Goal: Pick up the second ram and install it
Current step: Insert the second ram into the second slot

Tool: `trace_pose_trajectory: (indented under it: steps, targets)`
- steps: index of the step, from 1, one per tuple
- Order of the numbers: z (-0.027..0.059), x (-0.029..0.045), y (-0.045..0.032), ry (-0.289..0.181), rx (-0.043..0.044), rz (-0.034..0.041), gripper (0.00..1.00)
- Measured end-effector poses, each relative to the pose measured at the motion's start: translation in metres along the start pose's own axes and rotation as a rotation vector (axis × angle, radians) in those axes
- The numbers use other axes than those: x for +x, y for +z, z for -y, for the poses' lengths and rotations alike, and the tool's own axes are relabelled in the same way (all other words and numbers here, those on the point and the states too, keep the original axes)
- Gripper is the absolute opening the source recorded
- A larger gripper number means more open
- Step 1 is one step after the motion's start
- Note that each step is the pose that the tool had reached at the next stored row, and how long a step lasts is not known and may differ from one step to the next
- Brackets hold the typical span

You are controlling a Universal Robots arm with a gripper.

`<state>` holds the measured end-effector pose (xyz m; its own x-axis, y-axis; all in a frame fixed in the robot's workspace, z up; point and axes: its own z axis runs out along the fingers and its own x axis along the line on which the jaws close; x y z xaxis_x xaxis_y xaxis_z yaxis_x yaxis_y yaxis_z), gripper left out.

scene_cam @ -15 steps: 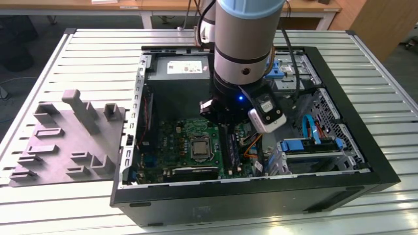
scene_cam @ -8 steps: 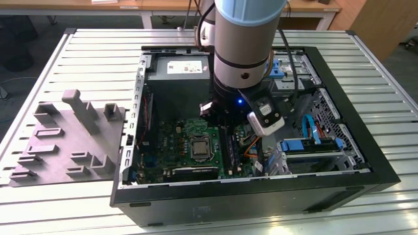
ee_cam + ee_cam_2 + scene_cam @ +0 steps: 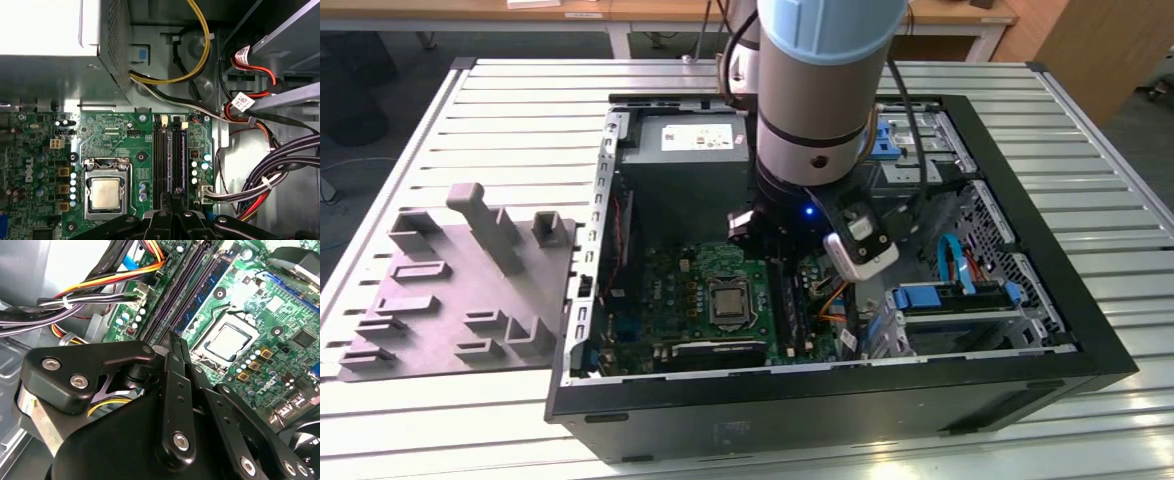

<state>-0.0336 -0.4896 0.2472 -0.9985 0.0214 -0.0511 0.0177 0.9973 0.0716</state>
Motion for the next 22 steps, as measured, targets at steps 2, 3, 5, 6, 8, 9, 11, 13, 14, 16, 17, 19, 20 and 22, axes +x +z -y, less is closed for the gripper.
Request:
trace_pose_trajectory:
  steps: [2,3,5,6,8,9,11,13,14,16,17,19,20,22]
  targets:
    - [0.0001,0.0001,0.0016,0.000,-0.0001,0.0000,0.11]
    - [0.0002,0.0001,0.0025,0.000,0.0000,-0.0001,0.11]
    - [0.0003,0.0002,0.0035,0.000,0.0001,-0.0001,0.11]
    - [0.0003,0.0002,0.0035,0.000,0.0001,-0.0001,0.11]
    - [0.0003,0.0002,0.0045,0.000,-0.0003,0.0000,0.11]
    - [0.0004,0.0003,0.0056,0.000,-0.0005,0.0000,0.11]
    - [0.0006,0.0004,0.0072,0.000,-0.0016,-0.0001,0.11]
    - [0.0007,0.0005,0.0081,0.000,-0.0069,-0.0002,0.11]
    - [0.0007,0.0005,0.0083,0.000,-0.0084,-0.0001,0.11]
    - [0.0007,0.0005,0.0086,0.000,-0.0088,-0.0002,0.11]
    - [0.0007,0.0006,0.0092,0.000,-0.0091,-0.0001,0.11]
    - [0.0008,0.0009,0.0104,0.000,-0.0089,-0.0002,0.11]
    - [0.0009,0.0012,0.0108,0.000,-0.0087,-0.0002,0.11]
    - [0.0009,0.0017,0.0115,0.000,-0.0087,-0.0002,0.11]
